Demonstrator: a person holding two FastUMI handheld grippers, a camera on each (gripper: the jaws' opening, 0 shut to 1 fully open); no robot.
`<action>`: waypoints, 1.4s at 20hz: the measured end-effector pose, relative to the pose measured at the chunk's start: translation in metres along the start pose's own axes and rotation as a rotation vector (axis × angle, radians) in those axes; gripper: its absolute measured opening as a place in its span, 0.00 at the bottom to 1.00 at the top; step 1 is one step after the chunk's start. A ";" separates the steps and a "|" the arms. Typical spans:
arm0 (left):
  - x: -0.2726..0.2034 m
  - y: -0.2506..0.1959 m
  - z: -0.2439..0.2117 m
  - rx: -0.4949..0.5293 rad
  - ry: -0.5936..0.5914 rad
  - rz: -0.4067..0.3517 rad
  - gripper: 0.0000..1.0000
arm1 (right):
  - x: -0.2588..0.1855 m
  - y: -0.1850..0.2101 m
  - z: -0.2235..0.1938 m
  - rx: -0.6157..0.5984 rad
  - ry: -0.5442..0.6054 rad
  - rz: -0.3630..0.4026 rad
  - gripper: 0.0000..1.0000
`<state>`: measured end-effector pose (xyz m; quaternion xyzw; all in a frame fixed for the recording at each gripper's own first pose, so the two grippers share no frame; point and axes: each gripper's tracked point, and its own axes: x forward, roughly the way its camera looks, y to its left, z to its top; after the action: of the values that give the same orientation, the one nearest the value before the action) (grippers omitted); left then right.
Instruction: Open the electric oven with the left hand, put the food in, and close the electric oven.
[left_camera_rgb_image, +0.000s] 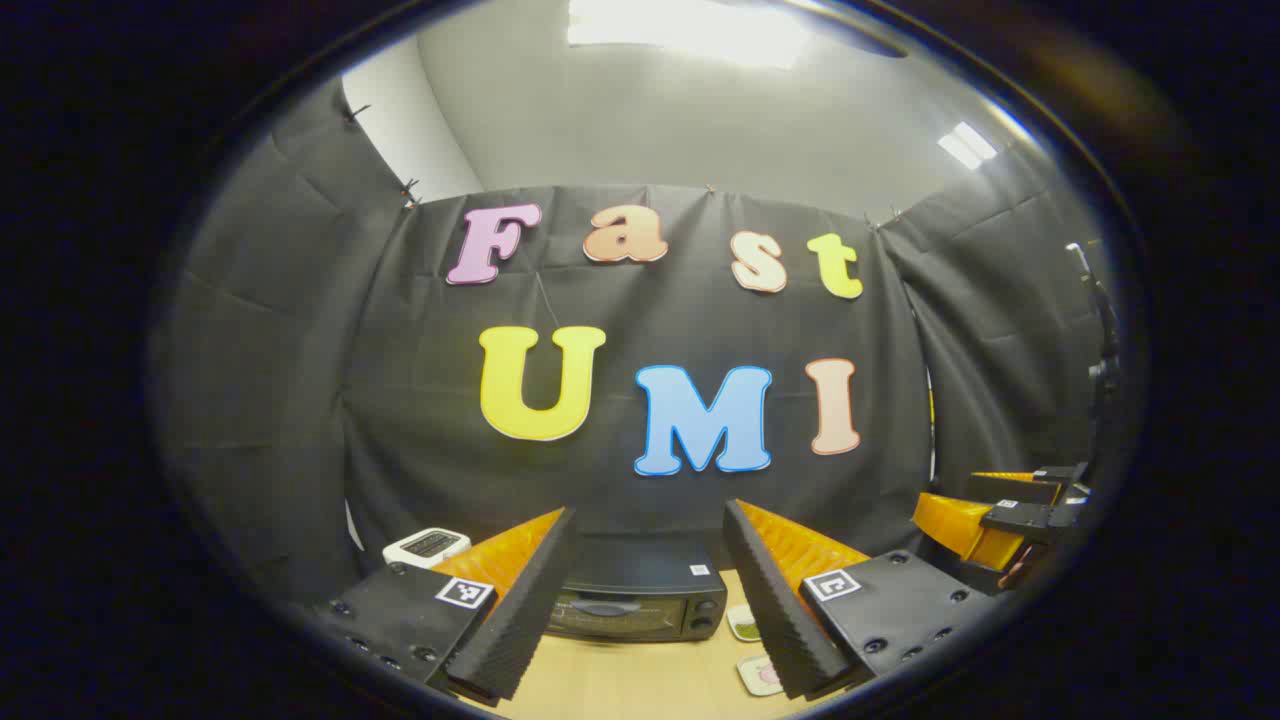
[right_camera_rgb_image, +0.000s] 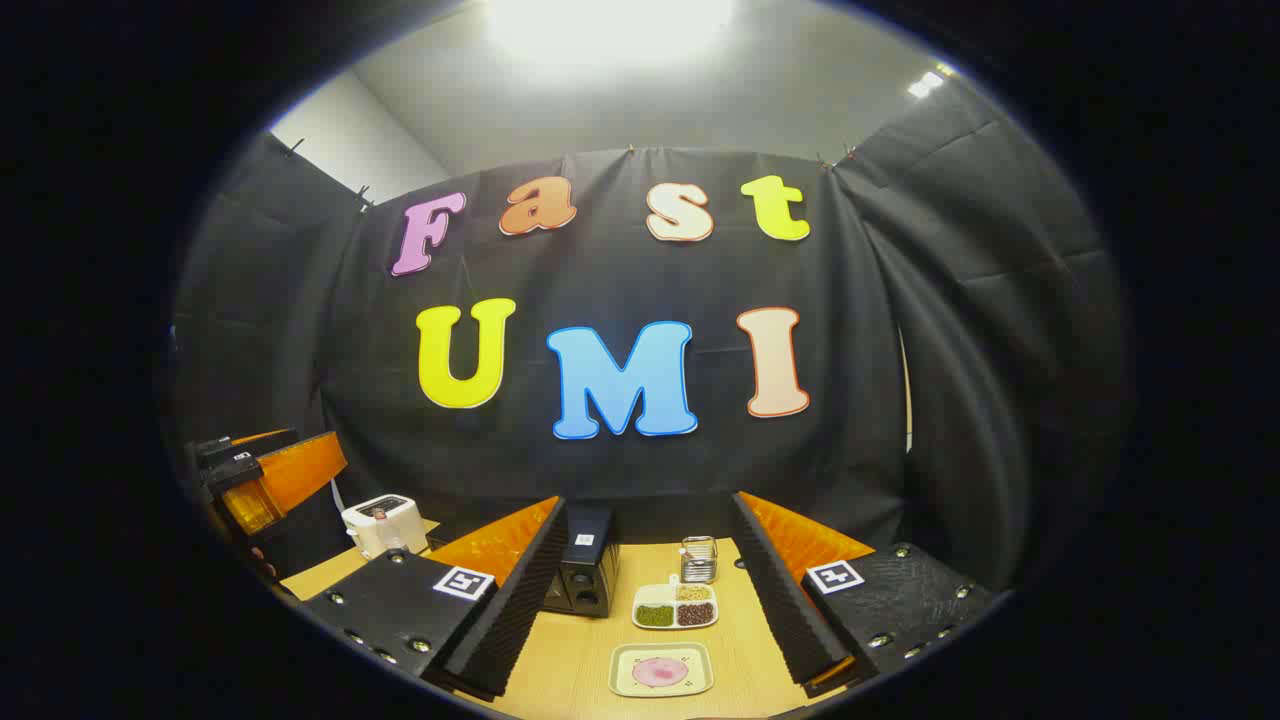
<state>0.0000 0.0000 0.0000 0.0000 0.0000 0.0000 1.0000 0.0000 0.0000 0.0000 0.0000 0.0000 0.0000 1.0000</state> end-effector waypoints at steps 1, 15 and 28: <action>-0.001 0.000 0.001 0.002 -0.002 0.008 1.00 | 0.002 0.001 0.000 0.010 0.001 0.012 0.98; 0.045 0.027 -0.016 -0.050 0.028 -0.050 0.91 | 0.025 0.010 0.003 0.001 -0.009 -0.072 0.98; 0.158 0.031 -0.154 -0.034 0.322 -0.082 0.97 | 0.052 0.003 -0.037 -0.019 0.084 -0.089 0.98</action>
<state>0.1583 0.0308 -0.1537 -0.0170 0.1602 -0.0408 0.9861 0.0519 0.0030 -0.0371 -0.0093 0.0420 -0.0444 0.9981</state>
